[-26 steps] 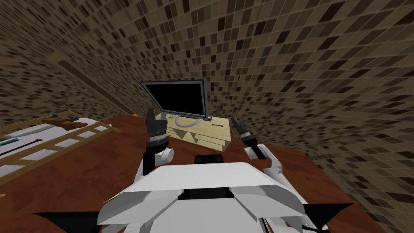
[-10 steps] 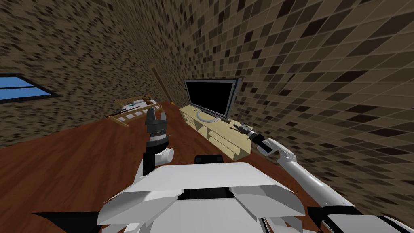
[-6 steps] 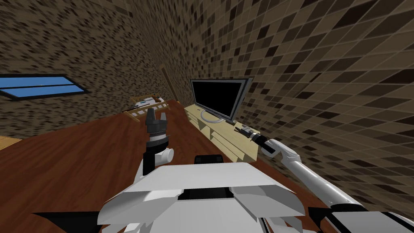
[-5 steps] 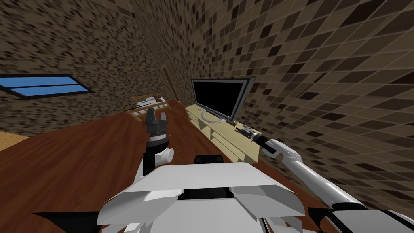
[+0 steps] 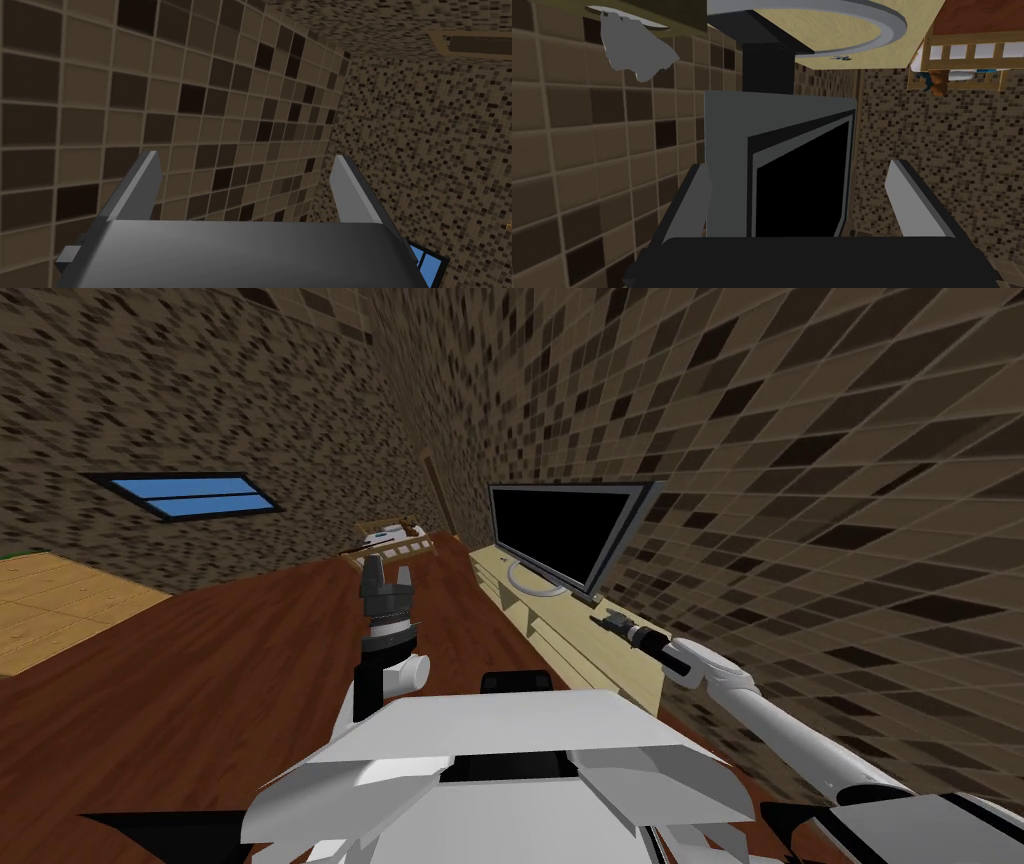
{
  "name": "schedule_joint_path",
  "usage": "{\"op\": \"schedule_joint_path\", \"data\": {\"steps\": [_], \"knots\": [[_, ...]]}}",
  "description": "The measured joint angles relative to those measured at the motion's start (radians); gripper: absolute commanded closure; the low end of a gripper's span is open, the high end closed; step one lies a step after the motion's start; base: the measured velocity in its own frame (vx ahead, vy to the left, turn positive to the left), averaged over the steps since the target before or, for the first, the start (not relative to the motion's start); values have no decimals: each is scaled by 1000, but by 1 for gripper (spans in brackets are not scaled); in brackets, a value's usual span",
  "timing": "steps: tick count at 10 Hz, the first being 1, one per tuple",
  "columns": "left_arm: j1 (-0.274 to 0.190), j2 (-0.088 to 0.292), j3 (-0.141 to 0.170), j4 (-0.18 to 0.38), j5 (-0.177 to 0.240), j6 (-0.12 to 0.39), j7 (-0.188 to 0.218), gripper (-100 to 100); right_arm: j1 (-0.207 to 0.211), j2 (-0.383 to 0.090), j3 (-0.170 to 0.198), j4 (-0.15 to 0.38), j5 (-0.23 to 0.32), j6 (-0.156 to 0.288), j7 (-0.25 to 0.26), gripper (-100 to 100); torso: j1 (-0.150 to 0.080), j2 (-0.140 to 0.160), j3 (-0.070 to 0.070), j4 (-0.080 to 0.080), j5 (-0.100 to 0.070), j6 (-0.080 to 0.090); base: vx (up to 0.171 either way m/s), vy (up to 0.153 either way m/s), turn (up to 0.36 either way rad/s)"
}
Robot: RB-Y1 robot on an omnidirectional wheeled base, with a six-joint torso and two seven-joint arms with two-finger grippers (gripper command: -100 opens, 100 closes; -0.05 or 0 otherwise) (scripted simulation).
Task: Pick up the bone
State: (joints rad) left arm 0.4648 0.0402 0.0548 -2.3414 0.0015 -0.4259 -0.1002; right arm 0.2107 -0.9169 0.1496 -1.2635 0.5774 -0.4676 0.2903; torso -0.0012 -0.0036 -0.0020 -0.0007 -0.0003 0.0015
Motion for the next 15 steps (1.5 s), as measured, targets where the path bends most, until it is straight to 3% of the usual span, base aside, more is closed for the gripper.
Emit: {"op": "schedule_joint_path", "data": {"steps": [7, 8, 10, 12, 14, 15], "knots": [[0, 0, 0, 0, 0, 0, 0, 0, -14, -60, 103, 199, 109, -37, -22, -100, 0, 0, 0, 0, 0, 1, 55, -8, 145], [0, 0, 0, 0, 0, 0, 0, 0, -21, -53, 104, 239, 113, -47, -16, -100, 0, 2, 1, 0, 0, 1, 54, -14, 202], [0, 0, 0, 0, 0, 0, 0, 0, -37, -66, 158, 328, 163, -68, -24, -100, -2, -3, -2, 0, 0, 0, 107, -37, 222], [0, 0, 0, 0, 0, 0, 0, 0, -35, -77, 190, 399, 195, -84, -35, -100, -1, -1, -1, 0, 0, 1, 82, -29, 210], [0, 0, 0, 0, 0, 0, 0, 0, 6, -92, 224, 413, 230, -81, -44, -100, -1, -1, -1, 0, 0, 1, 53, -24, 28], [0, 0, 0, 0, 0, 0, 0, 0, -3, -89, 229, 436, 235, -84, -44, -100, 0, 1, 1, 0, 0, 1, 3, 1, -14]]}}
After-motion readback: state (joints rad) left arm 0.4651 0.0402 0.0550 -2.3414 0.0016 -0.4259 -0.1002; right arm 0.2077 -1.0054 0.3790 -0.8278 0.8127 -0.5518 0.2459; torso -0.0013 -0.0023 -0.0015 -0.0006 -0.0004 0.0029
